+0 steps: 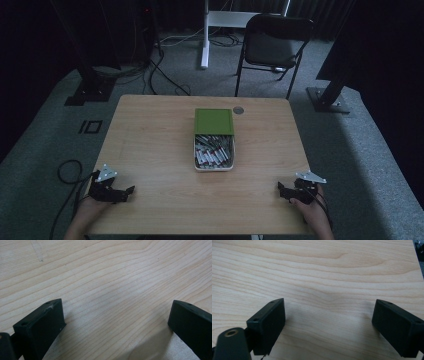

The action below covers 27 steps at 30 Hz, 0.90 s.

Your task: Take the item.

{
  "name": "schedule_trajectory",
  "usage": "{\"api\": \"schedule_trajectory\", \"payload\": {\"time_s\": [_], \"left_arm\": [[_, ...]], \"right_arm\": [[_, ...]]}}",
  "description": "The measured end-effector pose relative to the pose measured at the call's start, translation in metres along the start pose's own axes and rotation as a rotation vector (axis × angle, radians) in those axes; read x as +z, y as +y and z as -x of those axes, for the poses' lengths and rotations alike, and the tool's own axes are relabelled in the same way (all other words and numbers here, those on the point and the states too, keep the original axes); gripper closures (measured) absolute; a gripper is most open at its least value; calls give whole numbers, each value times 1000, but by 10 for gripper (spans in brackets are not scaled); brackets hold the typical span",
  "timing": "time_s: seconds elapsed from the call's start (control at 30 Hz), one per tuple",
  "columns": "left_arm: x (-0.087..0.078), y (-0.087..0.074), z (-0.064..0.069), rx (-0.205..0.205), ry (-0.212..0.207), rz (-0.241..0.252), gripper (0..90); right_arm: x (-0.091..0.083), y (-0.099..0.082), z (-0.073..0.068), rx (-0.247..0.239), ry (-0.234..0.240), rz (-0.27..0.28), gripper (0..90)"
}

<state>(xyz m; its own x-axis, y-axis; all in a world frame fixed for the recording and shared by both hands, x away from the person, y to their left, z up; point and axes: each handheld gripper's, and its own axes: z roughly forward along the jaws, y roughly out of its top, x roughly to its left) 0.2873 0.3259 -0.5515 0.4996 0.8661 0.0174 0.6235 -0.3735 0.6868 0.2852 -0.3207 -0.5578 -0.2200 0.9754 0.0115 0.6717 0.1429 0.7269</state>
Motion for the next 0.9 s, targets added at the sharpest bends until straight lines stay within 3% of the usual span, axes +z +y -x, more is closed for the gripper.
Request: {"api": "schedule_trajectory", "payload": {"time_s": [0.53,0.9], "left_arm": [[0,0,0,-1,0,0,13],[0,0,0,0,0,-1,13]], "right_arm": [[4,19,-9,-4,4,26,147],[-5,48,-13,-6,13,88,153]]}}
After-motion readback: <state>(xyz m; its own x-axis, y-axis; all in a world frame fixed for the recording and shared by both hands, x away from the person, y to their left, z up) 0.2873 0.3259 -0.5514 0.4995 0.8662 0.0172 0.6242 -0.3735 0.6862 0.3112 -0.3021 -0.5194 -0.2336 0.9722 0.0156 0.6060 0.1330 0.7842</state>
